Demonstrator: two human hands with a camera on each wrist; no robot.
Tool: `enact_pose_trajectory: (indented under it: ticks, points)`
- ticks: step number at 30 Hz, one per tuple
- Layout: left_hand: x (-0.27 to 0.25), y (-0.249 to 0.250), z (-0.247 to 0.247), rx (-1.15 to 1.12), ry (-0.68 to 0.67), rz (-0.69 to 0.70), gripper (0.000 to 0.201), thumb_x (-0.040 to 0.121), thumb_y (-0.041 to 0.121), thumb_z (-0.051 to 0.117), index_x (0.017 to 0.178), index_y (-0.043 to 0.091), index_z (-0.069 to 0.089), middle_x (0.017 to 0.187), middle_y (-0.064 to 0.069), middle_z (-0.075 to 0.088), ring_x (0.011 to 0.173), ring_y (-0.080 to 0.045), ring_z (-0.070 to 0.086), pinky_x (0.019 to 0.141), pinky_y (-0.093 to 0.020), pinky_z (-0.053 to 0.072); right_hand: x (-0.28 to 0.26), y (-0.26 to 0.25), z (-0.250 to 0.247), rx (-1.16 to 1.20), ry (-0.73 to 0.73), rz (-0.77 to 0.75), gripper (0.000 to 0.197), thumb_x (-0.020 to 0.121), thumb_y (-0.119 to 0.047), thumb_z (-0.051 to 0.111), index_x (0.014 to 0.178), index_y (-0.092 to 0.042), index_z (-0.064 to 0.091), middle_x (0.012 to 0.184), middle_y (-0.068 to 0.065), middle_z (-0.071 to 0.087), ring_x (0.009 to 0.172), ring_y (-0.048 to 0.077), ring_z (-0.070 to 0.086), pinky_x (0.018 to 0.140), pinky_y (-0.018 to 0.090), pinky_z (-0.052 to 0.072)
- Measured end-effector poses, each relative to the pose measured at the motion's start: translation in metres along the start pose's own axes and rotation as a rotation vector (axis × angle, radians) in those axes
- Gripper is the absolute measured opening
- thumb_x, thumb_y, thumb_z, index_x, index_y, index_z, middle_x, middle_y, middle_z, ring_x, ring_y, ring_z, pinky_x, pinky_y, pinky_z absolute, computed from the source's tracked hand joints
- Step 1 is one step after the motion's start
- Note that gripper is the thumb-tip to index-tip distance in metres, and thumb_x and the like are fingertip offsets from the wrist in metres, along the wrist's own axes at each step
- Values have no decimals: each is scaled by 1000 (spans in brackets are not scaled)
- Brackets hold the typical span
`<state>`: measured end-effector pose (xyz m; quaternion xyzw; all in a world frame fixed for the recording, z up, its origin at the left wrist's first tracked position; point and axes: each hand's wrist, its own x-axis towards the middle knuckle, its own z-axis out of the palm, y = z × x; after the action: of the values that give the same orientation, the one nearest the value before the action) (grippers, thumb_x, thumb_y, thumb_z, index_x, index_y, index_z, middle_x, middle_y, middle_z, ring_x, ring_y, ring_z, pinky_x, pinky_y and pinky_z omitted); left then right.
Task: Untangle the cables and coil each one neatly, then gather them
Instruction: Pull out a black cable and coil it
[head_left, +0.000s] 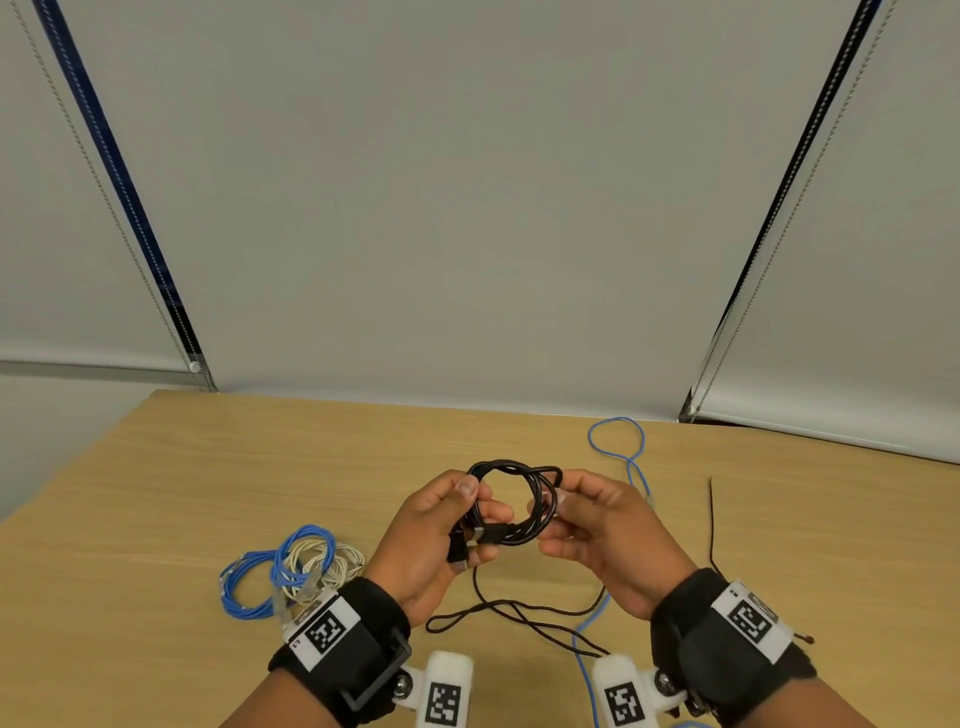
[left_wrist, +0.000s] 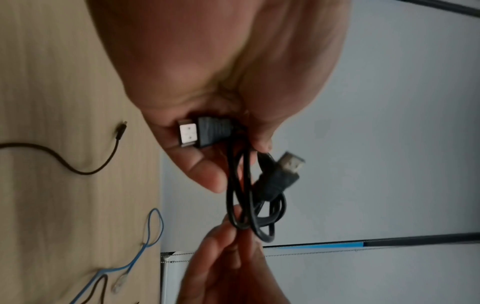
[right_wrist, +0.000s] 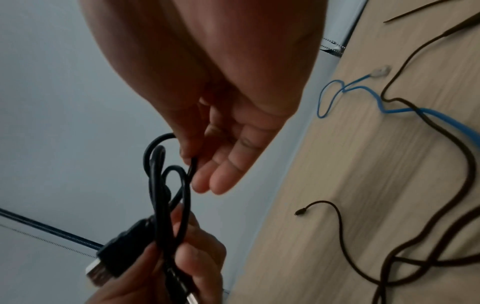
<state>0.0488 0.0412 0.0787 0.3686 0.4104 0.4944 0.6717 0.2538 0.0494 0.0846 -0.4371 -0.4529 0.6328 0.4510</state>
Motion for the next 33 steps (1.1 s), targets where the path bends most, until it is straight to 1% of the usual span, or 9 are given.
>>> enact_pose_trajectory:
  ticks: [5,8,11,13,17,21,25,29,33]
  points:
    - [3,-8,8,-11,123,122,22,99,25,57,88,16,74,92,-13,76,79,-20,70,61,-29,58,-7,7,8,-5,-37,47,28,103,-14,51,107,-24,77,107,7,76,80,17,68,76,36,58]
    - [4,-19,14,-74,192,172,25,102,20,55,88,16,76,96,-14,76,90,-28,71,70,-35,61,-10,10,16,33,-63,24,28,92,-31,53,112,-30,73,115,6,75,91,20,70,79,39,55]
    - [3,-28,13,-21,157,175,21,101,22,58,93,11,74,101,-15,76,96,-32,74,78,-44,62,-10,11,17,-97,-17,11,25,99,-42,56,118,-28,65,111,2,76,93,19,73,79,38,57]
    - [2,-29,6,105,45,175,17,99,24,60,99,12,73,103,-14,76,97,-32,74,83,-50,61,-8,9,12,-228,30,8,19,102,-30,55,119,-25,62,98,0,76,82,16,73,74,33,58]
    - [5,-13,0,283,-163,149,30,90,38,69,115,21,70,95,-12,78,93,-25,75,80,-35,60,-1,-5,5,-485,-19,-32,19,103,-22,51,112,-29,65,79,-3,69,69,9,67,66,27,56]
    - [13,7,1,488,-132,153,24,92,35,65,91,12,75,82,-7,77,77,-17,73,70,-29,60,2,-10,10,-617,-48,-34,20,102,-20,52,117,-30,62,81,-1,68,67,9,66,63,27,58]
    - [11,-1,2,499,0,155,21,102,18,55,91,8,71,71,0,72,66,-13,66,73,-46,64,3,-17,14,-785,-129,14,36,97,-18,54,133,-27,51,94,1,62,78,14,65,67,28,61]
    - [8,-8,2,557,-14,149,15,103,15,52,107,19,66,73,3,71,71,-13,69,76,-51,63,-1,-15,13,-687,-223,166,51,90,-13,58,136,-29,43,99,6,62,68,12,69,63,31,61]
    - [5,-7,7,675,-87,163,40,103,7,45,128,36,59,79,3,66,78,-15,74,76,-45,60,-8,-13,9,-557,-280,249,50,93,-5,52,136,-29,42,105,12,66,67,22,70,59,31,59]
